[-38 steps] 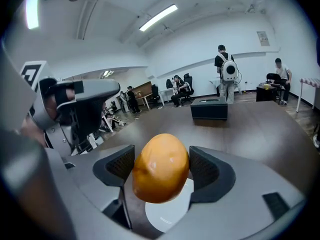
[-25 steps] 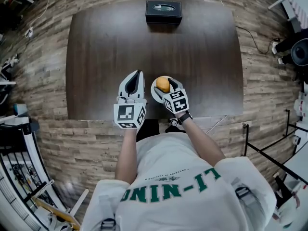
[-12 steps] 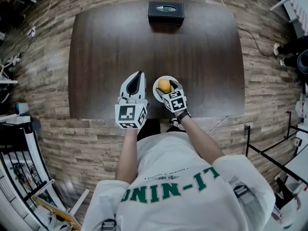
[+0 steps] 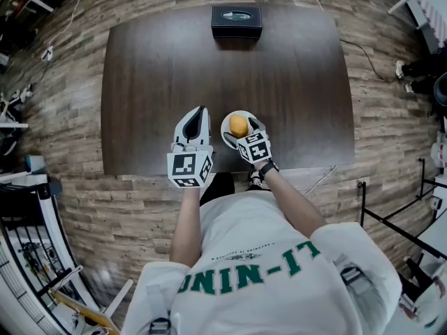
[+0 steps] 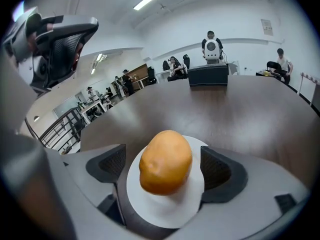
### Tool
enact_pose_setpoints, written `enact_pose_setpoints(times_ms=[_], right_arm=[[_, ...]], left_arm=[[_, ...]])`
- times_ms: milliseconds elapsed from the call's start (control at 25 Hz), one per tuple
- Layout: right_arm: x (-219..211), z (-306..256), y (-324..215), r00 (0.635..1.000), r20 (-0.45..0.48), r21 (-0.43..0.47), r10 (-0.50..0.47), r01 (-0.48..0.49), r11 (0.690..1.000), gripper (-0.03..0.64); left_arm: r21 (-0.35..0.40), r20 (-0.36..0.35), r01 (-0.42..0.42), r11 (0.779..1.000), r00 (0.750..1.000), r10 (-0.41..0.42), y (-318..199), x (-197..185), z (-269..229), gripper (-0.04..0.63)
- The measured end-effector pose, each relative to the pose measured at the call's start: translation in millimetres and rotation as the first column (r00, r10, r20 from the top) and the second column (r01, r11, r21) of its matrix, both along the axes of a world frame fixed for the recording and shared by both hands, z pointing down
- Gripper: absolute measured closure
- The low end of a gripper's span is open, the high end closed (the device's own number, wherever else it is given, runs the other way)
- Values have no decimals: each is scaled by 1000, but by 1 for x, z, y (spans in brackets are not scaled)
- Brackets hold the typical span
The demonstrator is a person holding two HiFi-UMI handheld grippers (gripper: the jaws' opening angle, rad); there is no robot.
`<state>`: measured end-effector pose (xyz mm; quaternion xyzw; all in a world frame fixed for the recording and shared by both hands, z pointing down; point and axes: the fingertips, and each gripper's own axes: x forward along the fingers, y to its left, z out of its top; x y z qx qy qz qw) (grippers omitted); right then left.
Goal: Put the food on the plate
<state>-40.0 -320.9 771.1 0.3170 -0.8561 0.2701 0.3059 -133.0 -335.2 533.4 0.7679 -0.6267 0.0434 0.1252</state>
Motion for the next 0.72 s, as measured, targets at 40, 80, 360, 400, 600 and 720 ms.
enact_pose_setpoints(times_ms=[40,80,360,400,600,720], right_arm=[[3,-2,0,1000,-3,7,6,-6,1000,155],[6,-4,-1,1000,-7,17,13,-13,1000,155],[31,-34,-16,998,-18,80,64,-63,995,163],[34,-41,-18,997,-11,88,70,-69,994,169],[47,-78,-28,993,49,126,109,-114,985,210],[52,-100,-36,986,96,124,135,-147,981,241]], left_arm=[[0,-1,1,1000,1000,-1,1,1,1,583],[0,-3,2,1000,1000,-2,2,1,1,583],[-5,-16,2,1000,1000,-2,1,8,4,583],[-5,-16,2,1000,1000,-2,1,9,3,583],[6,-13,0,1000,1000,0,0,16,-3,583],[18,-14,-1,1000,1000,1,-3,17,-8,581]])
